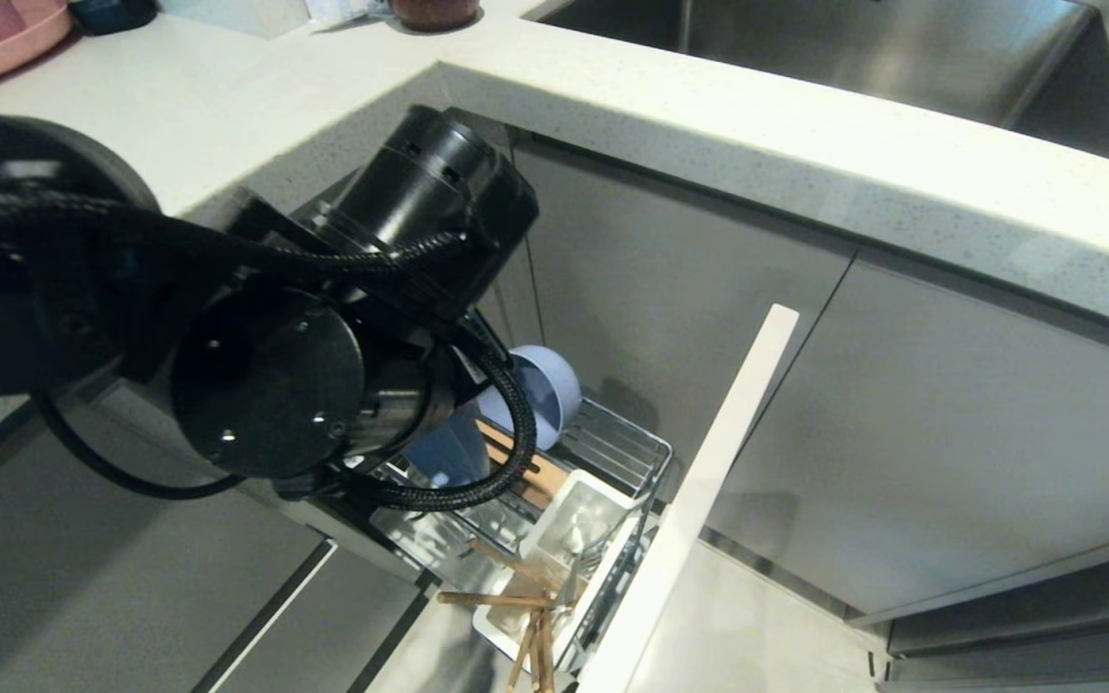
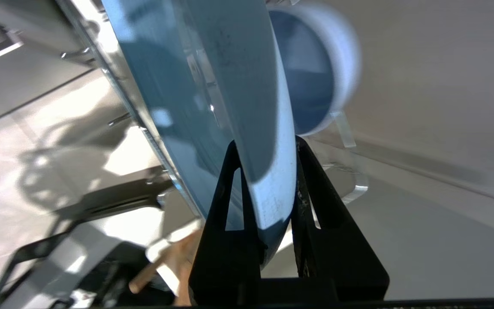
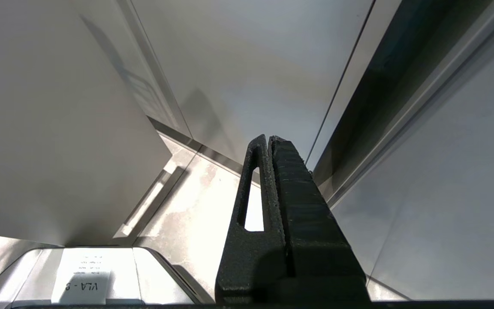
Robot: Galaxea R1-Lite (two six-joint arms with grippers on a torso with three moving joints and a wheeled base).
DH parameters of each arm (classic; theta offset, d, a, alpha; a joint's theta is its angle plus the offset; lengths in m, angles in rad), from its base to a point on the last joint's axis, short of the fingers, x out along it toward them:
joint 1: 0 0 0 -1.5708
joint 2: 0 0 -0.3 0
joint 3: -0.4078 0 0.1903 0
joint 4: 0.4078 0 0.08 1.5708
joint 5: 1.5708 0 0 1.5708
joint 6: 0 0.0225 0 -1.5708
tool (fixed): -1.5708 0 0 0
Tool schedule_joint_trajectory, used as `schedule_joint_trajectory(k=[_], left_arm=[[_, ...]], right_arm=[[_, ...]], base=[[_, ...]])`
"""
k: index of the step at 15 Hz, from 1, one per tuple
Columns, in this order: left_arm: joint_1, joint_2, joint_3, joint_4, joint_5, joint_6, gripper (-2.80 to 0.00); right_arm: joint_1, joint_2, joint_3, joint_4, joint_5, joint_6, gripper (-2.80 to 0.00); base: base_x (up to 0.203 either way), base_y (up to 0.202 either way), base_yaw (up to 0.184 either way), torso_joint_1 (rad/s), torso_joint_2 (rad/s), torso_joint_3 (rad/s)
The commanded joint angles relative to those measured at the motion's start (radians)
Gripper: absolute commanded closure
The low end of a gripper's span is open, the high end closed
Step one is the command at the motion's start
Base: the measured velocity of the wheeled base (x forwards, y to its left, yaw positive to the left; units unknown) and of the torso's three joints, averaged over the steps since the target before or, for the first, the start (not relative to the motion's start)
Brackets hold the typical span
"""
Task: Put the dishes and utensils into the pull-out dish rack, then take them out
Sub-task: Take the plate out of the cupboard
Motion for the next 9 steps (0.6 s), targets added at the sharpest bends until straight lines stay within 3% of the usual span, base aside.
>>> schedule_joint_trajectory(k=[1, 4, 7, 9], left_arm=[[-0.028, -0.086, -0.014, 0.001, 0.004, -0.002, 0.00], [-0.103, -0.179, -0.025, 0.000, 0.000, 0.025, 0.00], [-0.178, -0.281, -0.035, -0.002, -0.033, 0.123, 0.00], [-0.194, -0.349, -0.040, -0.008, -0.094, 0.201, 0.00]], right_arm=[[0.000, -0.003, 0.002, 0.000, 0.000, 0.000, 0.00], [0.000, -0.003, 0.002, 0.000, 0.000, 0.000, 0.00], [0.000, -0.003, 0.002, 0.000, 0.000, 0.000, 0.00], [0.000, -0.004, 0.002, 0.000, 0.000, 0.001, 0.00]], base=[[0.000, 0.000, 0.000, 0.000, 0.00, 0.000], [0.000, 0.000, 0.000, 0.000, 0.00, 0.000], [0.000, 0.000, 0.000, 0.000, 0.00, 0.000], [0.000, 0.000, 0.000, 0.000, 0.00, 0.000]])
